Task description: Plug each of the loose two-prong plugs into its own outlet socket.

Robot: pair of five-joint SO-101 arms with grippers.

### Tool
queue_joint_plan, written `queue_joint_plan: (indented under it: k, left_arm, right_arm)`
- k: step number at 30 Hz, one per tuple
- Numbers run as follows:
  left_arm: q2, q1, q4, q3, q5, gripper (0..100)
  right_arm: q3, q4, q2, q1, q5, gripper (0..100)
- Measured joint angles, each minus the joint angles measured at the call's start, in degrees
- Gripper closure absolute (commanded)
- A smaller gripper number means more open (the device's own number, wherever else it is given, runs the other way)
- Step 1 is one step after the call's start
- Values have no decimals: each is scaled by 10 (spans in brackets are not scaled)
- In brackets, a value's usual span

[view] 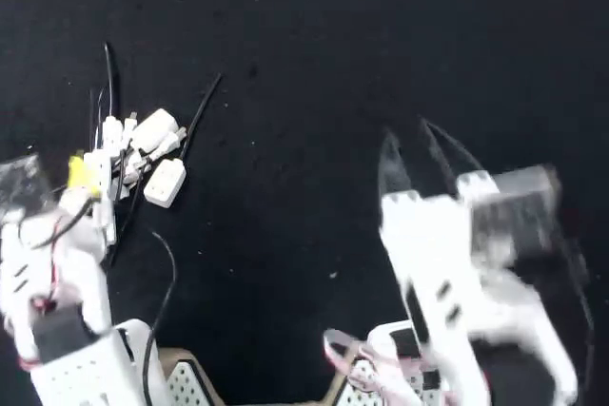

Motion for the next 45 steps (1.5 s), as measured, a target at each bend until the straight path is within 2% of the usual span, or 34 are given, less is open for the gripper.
queue_joint_plan:
  k: [5, 10, 14, 19, 24, 26, 30, 38, 45]
  left_arm:
    - [176, 52, 1, -35, 0, 831]
    - [374, 63, 5, -147, 28, 830]
    - [530, 67, 22, -263, 50, 827]
    - [720, 69, 69, -417, 55, 826]
    - [870, 25, 132, -535, 55, 825]
    - [907, -2, 143, -575, 55, 821]
    - [949, -26, 159, -636, 49, 733]
    - [1022, 9, 179, -704, -20, 744]
    - [1082, 2, 215, -738, -19, 745]
  right_arm:
    - [-4, 0, 155, -18, -47, 876]
    - [-4, -12, 281, -108, -62, 876]
    - [35, -98, 379, -163, -63, 875]
    - [157, -254, 469, -171, -63, 875]
    - [241, -354, 483, -174, -63, 874]
    - [249, -372, 485, -174, -63, 874]
    - [254, -383, 487, -178, -63, 874]
    - [263, -386, 487, -185, -63, 874]
    - [266, -386, 487, -208, -63, 874]
